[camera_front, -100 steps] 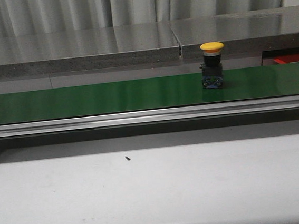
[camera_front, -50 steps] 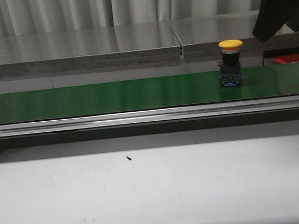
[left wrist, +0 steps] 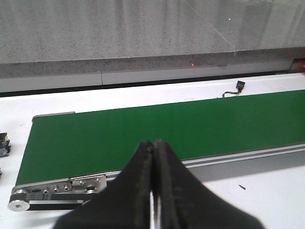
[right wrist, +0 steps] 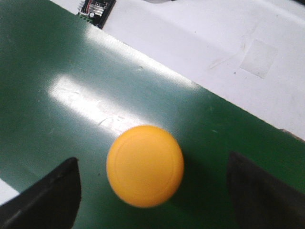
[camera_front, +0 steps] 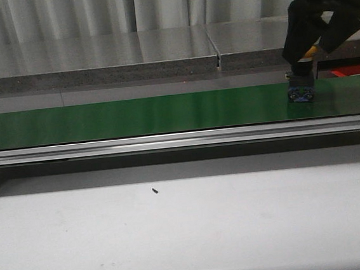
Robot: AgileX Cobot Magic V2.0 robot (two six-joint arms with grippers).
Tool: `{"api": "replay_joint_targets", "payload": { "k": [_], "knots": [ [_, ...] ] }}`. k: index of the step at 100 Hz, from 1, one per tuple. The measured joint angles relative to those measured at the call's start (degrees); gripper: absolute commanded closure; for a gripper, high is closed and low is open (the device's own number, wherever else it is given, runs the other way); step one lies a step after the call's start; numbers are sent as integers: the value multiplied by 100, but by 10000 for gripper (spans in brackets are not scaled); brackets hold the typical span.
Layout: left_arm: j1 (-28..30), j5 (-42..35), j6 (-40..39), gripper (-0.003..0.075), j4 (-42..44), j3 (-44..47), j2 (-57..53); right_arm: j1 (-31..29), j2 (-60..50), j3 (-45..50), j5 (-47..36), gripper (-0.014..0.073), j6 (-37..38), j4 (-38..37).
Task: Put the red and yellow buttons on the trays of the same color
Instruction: 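Grasp the yellow button at the belt end with the right gripper, then lower the yellow button into the yellow tray and open the right gripper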
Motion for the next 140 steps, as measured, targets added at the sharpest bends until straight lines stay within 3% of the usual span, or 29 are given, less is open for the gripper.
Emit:
{"api": "replay_joint_targets", "payload": {
  "k": [9, 21, 31, 62, 87, 107, 140],
  "knots": [
    [0, 0, 0, 739, 0, 0, 0, 0, 187, -60, -14, 102, 75, -24],
    [0, 0, 0, 739, 0, 0, 0, 0, 274, -72, -37, 316, 233, -160],
    [0, 0, 0, 739, 0, 0, 0, 0, 274, -72, -41, 389, 284, -227],
    [0, 0, 0, 739, 0, 0, 0, -471, -278, -72, 337, 390, 634, -248],
    [0, 0, 0, 739, 0, 0, 0, -2150, -1304, -72, 814, 390, 1034, -252],
    [0, 0, 0, 739, 0, 0, 0, -3465, -1376, -32, 884, 390, 1182, -110],
    [0, 3, 0, 739, 0, 0, 0, -3715, -392, 242, 383, 390, 1209, 183]
  ]
}}
